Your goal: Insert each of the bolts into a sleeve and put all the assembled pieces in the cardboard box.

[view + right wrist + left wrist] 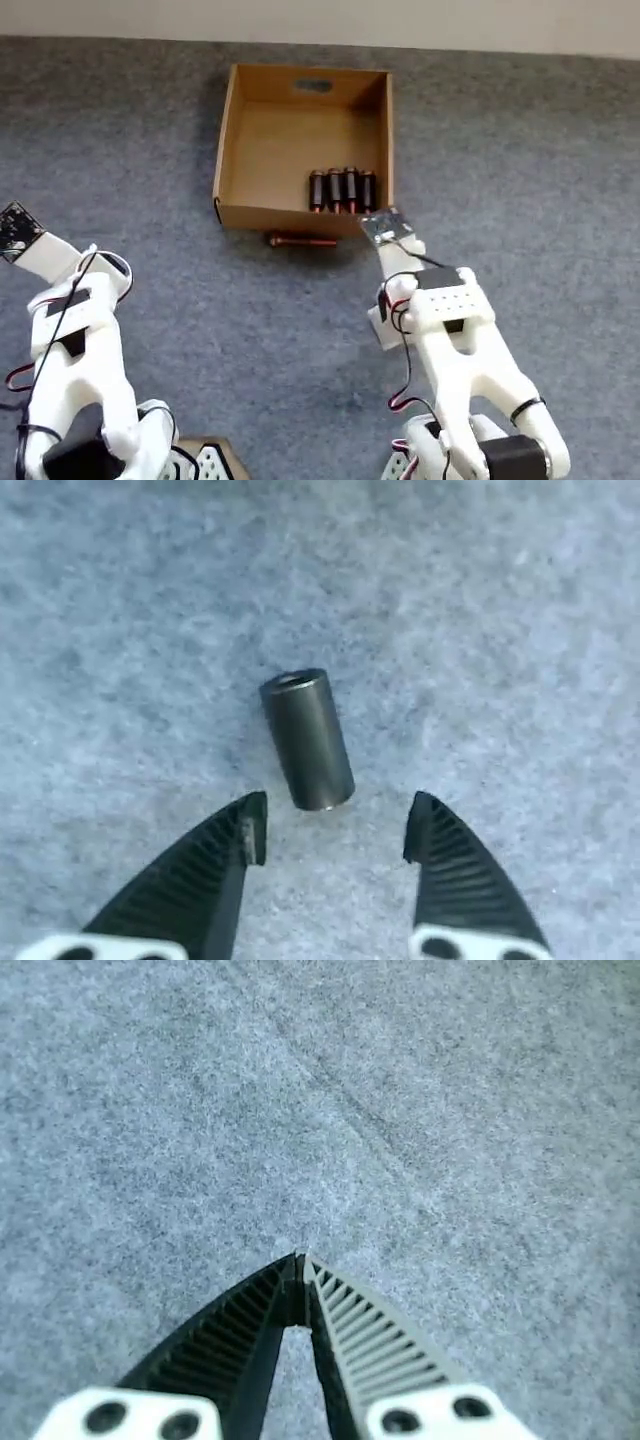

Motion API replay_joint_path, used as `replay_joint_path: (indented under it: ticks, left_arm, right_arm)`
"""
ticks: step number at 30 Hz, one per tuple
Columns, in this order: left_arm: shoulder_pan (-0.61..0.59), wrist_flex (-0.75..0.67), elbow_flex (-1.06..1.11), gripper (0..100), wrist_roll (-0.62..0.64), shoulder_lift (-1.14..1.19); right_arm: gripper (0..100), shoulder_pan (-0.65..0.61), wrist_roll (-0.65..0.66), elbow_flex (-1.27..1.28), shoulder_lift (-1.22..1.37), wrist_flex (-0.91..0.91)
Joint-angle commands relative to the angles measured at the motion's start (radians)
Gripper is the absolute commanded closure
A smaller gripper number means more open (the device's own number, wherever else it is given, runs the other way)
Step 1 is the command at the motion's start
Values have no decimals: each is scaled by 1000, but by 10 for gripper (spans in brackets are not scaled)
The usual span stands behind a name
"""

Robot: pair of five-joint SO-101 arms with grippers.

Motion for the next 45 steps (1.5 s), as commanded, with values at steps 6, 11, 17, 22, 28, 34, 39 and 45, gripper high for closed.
replay_joint_path:
  ticks: [6,11,17,22,28,34,39,45]
  left_arm:
    - [15,-17,-33,976,6,2]
    - [13,-17,-33,976,6,2]
    - [13,-17,-33,976,6,2]
    - [13,-17,-33,976,6,2]
    - [13,-17,-33,976,6,2]
    - [13,-17,-33,976,6,2]
    - [13,-17,-33,976,6,2]
    - [13,-17,-33,976,6,2]
  right_arm:
    - [779,-65,18,-10,-22,-81]
    - [786,-76,86,-15,-2,-151]
    - [862,-105,206,-28,171,-151]
    - [950,-74,206,-97,282,-150]
    - [994,21,-6,-127,168,-147]
    - [994,42,-184,-124,24,39]
    - [992,41,-203,-124,74,64]
    - [867,41,-201,-154,266,64]
